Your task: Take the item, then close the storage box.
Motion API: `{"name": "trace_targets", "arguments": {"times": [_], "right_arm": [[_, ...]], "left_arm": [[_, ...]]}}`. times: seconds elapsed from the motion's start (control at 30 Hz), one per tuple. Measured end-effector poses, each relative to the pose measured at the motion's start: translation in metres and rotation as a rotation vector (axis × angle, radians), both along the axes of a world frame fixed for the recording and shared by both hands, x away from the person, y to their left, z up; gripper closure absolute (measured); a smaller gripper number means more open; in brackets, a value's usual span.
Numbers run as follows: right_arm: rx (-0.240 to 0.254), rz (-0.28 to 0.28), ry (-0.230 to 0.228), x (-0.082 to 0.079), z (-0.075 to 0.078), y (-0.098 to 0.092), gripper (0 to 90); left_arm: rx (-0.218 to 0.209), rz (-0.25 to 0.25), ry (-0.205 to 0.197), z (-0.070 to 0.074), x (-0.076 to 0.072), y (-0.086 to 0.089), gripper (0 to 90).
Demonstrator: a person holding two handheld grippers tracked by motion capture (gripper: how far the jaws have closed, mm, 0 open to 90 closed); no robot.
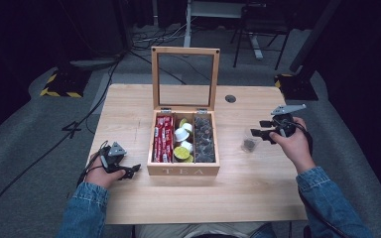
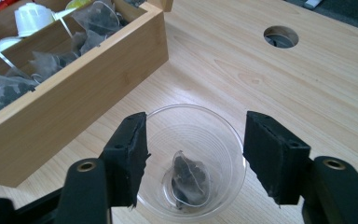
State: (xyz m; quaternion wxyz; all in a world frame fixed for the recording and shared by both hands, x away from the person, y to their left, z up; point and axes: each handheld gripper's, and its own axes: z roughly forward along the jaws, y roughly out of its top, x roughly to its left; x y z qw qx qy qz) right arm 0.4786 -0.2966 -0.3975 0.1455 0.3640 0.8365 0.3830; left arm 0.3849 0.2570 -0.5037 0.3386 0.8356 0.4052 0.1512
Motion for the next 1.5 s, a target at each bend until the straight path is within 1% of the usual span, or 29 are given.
{"name": "trace_targets", "arguments": {"times": [0.13, 0.23, 0.4, 0.5, 0.57, 0.67, 0.9, 1.0, 1.23, 1.33, 1.5], "right_arm": [[0.022, -0.01, -0.012, -0.001, 0.004, 0.0, 37.4], [0.042, -0.017, -0.029, -0.001, 0.01, 0.0, 36.4], [0.073, -0.009, -0.062, 0.0, 0.023, 0.004, 35.7], [0.088, -0.004, -0.089, 0.002, 0.032, 0.008, 34.5], [0.111, -0.004, -0.097, 0.004, 0.039, 0.011, 33.2], [0.135, 0.002, -0.115, 0.01, 0.048, 0.016, 32.2], [0.147, 0.024, -0.15, 0.028, 0.067, 0.034, 32.0], [0.175, 0.033, -0.15, 0.038, 0.072, 0.043, 31.9], [0.217, 0.04, -0.153, 0.061, 0.083, 0.065, 31.2], [0.221, 0.039, -0.165, 0.071, 0.09, 0.074, 31.0], [0.209, 0.038, -0.184, 0.088, 0.1, 0.088, 30.9]], "left_arm": [[-0.001, 0.0, 0.0, 0.0, 0.0, 0.0, 15.2], [-0.001, 0.0, 0.001, 0.0, 0.0, 0.0, 15.2], [-0.007, 0.002, 0.001, 0.0, 0.001, 0.0, 15.2], [0.0, 0.001, -0.001, 0.0, 0.001, 0.0, 15.2], [0.001, 0.004, -0.002, 0.0, 0.002, 0.0, 15.2], [-0.002, 0.009, -0.003, 0.0, 0.001, -0.001, 15.2], [-0.002, 0.026, 0.0, 0.0, 0.0, -0.002, 15.0], [0.0, 0.036, 0.001, 0.0, -0.001, -0.002, 15.0], [0.0, 0.061, 0.0, 0.0, -0.003, -0.005, 14.7], [-0.001, 0.064, 0.0, 0.0, -0.003, -0.005, 14.5], [-0.001, 0.063, 0.0, 0.0, -0.003, -0.005, 14.5]]}}
